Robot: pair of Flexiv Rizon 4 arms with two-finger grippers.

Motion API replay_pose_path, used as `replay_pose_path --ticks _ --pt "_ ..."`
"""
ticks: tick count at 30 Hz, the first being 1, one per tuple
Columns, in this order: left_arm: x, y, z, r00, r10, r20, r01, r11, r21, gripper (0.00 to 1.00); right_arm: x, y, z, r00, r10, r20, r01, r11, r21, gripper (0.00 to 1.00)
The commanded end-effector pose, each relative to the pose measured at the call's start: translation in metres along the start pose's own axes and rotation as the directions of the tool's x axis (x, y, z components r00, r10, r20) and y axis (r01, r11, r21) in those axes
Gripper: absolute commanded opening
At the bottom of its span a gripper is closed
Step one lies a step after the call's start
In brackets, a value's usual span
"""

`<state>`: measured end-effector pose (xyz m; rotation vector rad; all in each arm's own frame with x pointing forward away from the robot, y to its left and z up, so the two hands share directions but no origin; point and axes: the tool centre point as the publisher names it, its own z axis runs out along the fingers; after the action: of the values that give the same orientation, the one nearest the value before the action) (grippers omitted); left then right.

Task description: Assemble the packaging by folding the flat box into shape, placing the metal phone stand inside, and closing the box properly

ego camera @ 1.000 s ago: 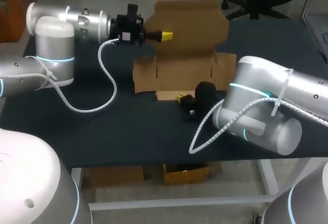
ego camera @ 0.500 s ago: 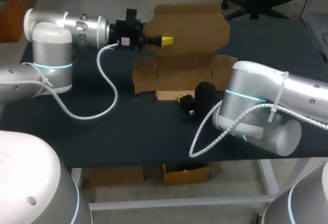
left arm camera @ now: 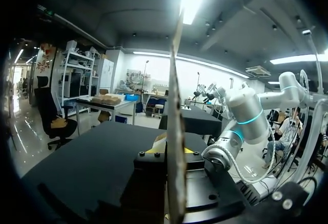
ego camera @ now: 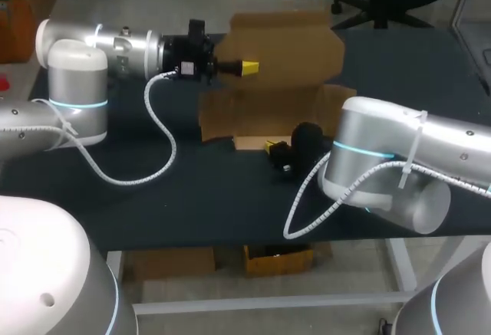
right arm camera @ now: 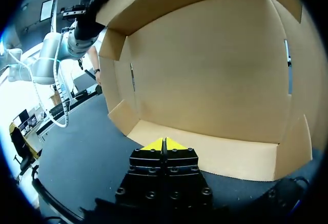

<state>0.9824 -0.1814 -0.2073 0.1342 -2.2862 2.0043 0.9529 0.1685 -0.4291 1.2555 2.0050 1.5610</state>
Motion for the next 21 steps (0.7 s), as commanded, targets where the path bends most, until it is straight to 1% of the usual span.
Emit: replay_pose_path --ticks 1,8,21 --pt "-0.001 0.005 0.001 1.0 -0.006 -0.011 0.006 1.0 0.006 0.0 0.0 -0.004 0.005 1.0 0.0 0.003 0.0 1.0 0.001 0.0" --pt "-0.002 0.008 -0.001 0.999 -0.03 -0.026 0.03 0.999 0.011 0.0 0.0 -0.004 0.005 1.0 0.0 0.003 0.0 1.0 0.001 0.0" --pt "0.003 0.015 0.002 0.998 -0.043 -0.035 0.043 0.999 0.001 0.0 0.0 -0.004 0.005 1.0 0.0 0.003 0.0 1.0 0.001 0.0"
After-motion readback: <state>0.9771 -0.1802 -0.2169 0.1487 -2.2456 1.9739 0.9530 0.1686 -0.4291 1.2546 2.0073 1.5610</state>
